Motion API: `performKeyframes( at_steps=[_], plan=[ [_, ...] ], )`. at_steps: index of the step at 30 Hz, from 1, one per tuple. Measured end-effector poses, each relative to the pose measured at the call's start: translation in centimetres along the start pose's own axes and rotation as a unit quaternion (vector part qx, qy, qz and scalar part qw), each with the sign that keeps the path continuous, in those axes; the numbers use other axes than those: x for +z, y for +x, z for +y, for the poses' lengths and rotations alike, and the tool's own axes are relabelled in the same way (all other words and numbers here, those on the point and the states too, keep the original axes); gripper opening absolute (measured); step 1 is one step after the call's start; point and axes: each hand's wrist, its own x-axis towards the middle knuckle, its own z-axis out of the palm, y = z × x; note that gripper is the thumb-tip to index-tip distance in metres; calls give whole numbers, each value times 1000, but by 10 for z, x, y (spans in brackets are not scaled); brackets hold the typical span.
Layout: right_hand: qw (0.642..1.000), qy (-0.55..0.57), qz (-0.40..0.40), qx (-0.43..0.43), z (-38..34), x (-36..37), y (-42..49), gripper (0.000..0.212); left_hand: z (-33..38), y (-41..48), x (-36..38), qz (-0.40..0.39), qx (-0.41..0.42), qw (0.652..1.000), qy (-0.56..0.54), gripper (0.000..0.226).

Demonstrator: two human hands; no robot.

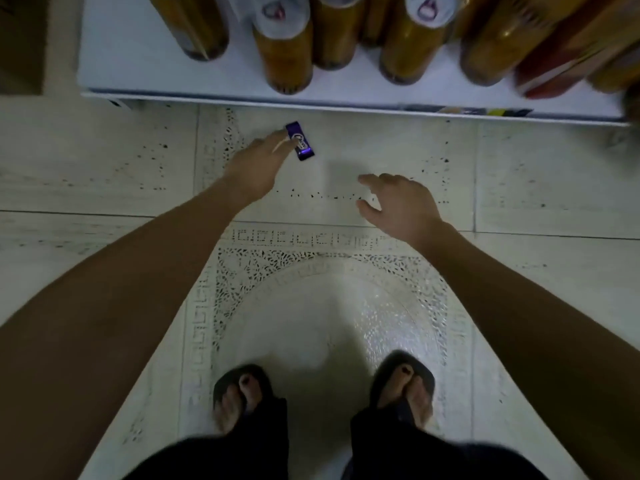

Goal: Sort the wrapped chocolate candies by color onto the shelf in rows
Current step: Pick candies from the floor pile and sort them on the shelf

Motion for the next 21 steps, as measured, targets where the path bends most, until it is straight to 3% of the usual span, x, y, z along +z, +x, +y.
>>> performKeyframes(
  at_steps=[3,6,9,12,15,18,21],
  plan=[
    [999,-1,25,-21,10,27,23,47,-14,47,21,27,67,990,118,79],
    [999,15,35,-5,15,30,32,47,-19,61,32,71,104,981,146,44],
    [998,50,-7,37,14,19,16,48,-7,36,33,17,23,997,78,32],
    [989,114,-58,76,-2,-14,-24,48,21,-14,5,-26,-72,992,-103,28],
    [966,236,-67,85,-36,-68,-81,51,60,-79,-61,-15,-58,963,-263,27],
    [933,348,-61,65,-75,-145,-137,58,107,-149,-163,-14,-25,950,-309,25],
    [910,405,-29,80,-114,-242,-185,31,143,-214,-277,-33,1,953,-302,21]
  ],
)
